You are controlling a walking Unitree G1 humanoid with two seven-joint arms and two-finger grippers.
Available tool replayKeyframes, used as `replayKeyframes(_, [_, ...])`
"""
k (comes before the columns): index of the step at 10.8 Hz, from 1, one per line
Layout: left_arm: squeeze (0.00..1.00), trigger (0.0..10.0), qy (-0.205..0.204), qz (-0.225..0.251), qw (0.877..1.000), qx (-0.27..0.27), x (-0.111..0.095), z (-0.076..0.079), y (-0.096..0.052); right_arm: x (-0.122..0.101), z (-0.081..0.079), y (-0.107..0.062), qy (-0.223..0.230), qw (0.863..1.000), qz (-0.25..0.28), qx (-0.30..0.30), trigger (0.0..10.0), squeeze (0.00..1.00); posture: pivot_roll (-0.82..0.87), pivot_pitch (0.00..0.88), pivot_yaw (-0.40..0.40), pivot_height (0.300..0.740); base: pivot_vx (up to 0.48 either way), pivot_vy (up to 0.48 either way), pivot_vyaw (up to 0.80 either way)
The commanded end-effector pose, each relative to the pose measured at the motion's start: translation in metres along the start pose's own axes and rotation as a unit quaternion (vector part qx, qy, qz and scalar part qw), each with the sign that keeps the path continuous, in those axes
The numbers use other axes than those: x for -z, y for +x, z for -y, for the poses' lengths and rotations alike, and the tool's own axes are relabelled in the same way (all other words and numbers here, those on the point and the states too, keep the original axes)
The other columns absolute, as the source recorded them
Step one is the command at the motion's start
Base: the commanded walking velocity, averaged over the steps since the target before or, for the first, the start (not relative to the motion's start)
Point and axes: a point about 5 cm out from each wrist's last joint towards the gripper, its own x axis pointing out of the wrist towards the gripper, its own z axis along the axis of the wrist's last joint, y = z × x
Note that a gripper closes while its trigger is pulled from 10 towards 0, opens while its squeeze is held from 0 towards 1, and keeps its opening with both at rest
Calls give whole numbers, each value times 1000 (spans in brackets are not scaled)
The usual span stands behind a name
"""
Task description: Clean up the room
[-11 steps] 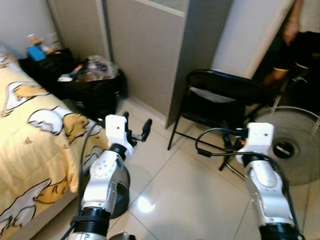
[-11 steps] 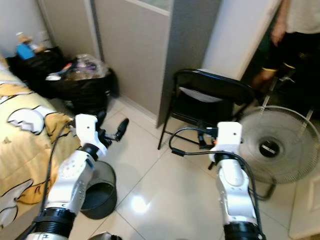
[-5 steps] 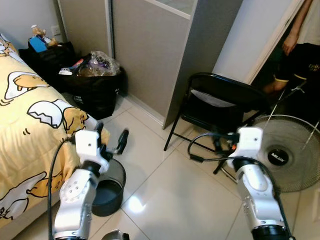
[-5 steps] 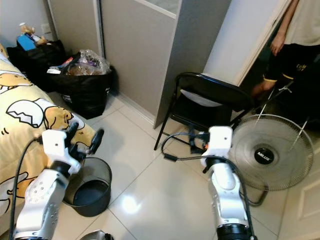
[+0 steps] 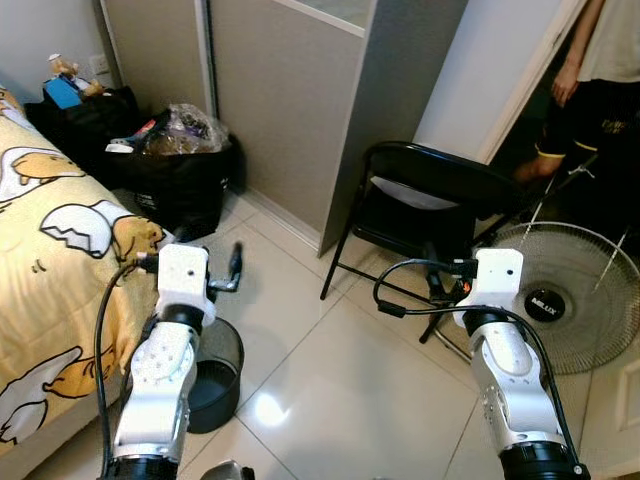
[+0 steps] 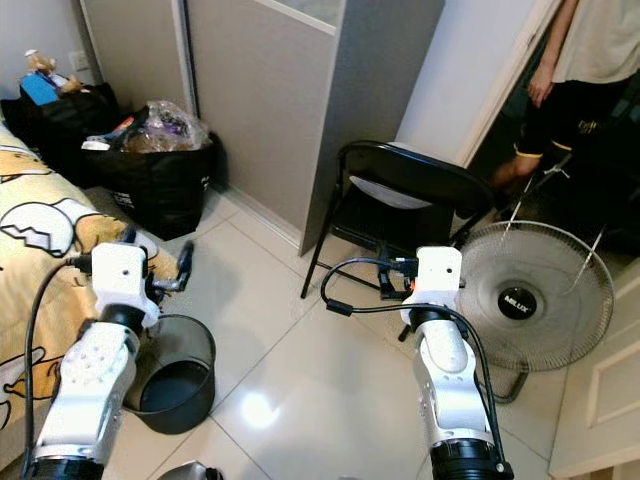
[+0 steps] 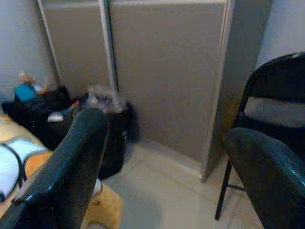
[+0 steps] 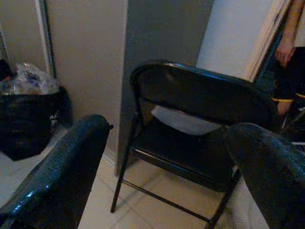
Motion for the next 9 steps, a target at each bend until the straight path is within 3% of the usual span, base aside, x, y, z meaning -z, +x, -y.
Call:
replayKeyframes(1, [0, 10000, -17, 6, 1000, -3, -3, 4, 5, 0, 7, 1, -6, 1000, 3, 11, 10000, 0, -58, 0, -75, 725, 0, 0, 0])
replayKeyframes(4, [0, 10000, -28, -4, 1000, -13, 0, 6, 10, -2, 8, 4, -5, 1000, 6, 17, 10000, 0, -67, 0, -69, 725, 0, 0, 0])
replayKeyframes(6, [0, 10000, -40, -12, 999, 5, 3, 13, 11, -2, 11, 7, -1, 1000, 6, 17, 10000, 0, -74, 0, -61, 725, 0, 0, 794])
replayKeyframes(8, [0, 10000, -63, -26, 996, 61, 5, 26, 11, 0, 14, 5, 8, 1000, 2, 22, 10000, 0, -83, 0, -52, 725, 0, 0, 781])
replayKeyframes(9, [0, 10000, -55, -26, 996, 64, 5, 27, 13, 3, 14, 4, 10, 1000, -2, 28, 10000, 0, -89, 0, -41, 725, 0, 0, 781])
